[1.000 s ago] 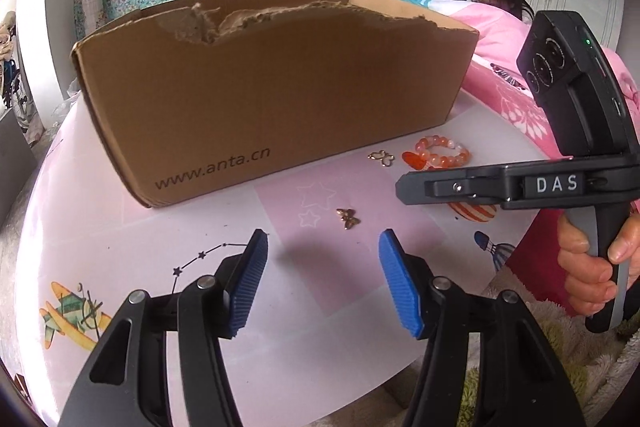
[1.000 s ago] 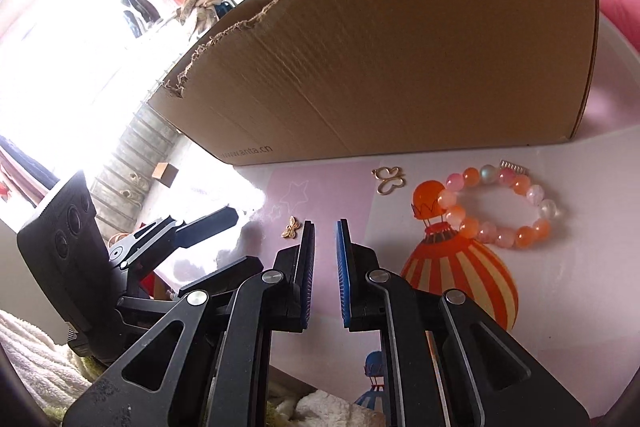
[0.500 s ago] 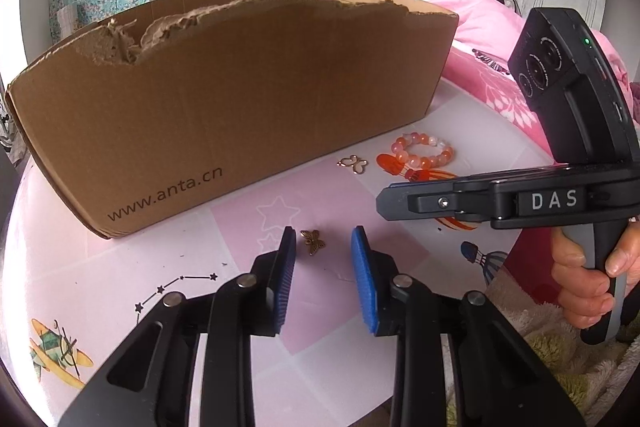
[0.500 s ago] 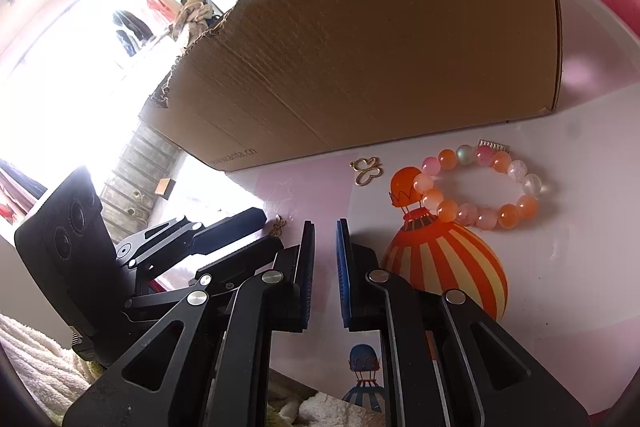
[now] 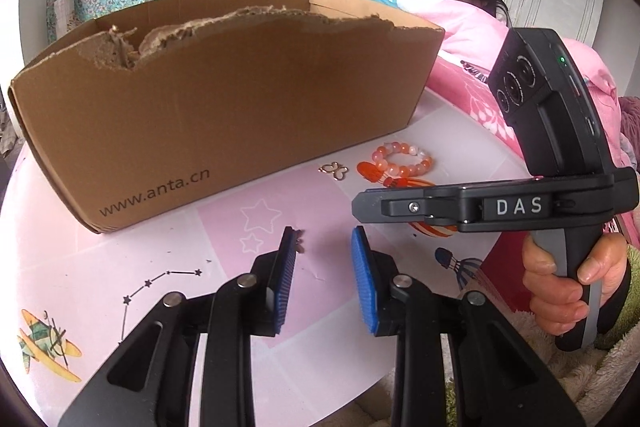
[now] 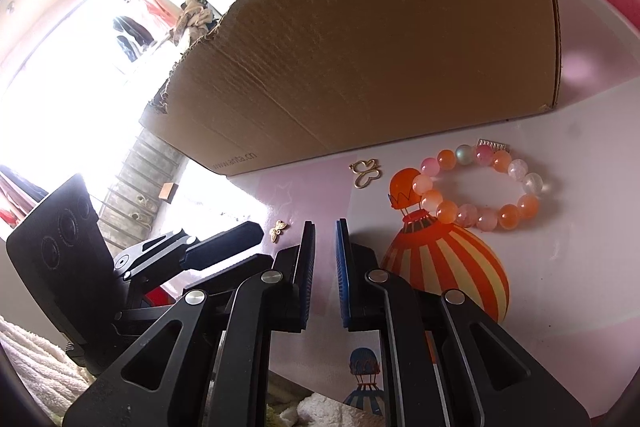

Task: Organize jewelry

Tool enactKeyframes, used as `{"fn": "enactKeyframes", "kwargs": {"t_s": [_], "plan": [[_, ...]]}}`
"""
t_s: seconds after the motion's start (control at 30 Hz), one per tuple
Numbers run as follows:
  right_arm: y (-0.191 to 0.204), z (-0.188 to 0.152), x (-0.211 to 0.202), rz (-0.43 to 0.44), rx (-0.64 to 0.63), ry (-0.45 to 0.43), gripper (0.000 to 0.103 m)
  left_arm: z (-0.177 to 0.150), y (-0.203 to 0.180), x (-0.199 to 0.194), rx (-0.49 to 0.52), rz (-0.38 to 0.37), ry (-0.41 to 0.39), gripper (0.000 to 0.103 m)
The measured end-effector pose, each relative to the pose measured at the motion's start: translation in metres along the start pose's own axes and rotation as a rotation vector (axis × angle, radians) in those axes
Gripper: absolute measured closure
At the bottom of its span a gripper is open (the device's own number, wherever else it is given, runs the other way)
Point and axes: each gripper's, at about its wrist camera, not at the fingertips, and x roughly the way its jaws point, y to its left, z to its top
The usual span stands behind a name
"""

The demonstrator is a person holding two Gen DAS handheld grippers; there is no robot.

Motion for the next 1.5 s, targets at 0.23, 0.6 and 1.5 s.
{"fn": "enactKeyframes", "kwargs": {"t_s": [0.23,0.6,1.5], "plan": [[0.003,0.000,0.002,-0.003,-0.001,-0.002,0.093,0.000,0.005,0.006,-0.003,0.044,0.015,0.075],[0.009,0.000,0.005,-0.015,-0.004,-0.003,0.093,-0.001,0.007,0.008,0.060,0.032,0.021,0.075],[0.008,0.002,0.010,-0.004,-0.015,0.001,0.093,-0.001,0.003,0.009,0.024,-0.028,0.030,0.075]]}}
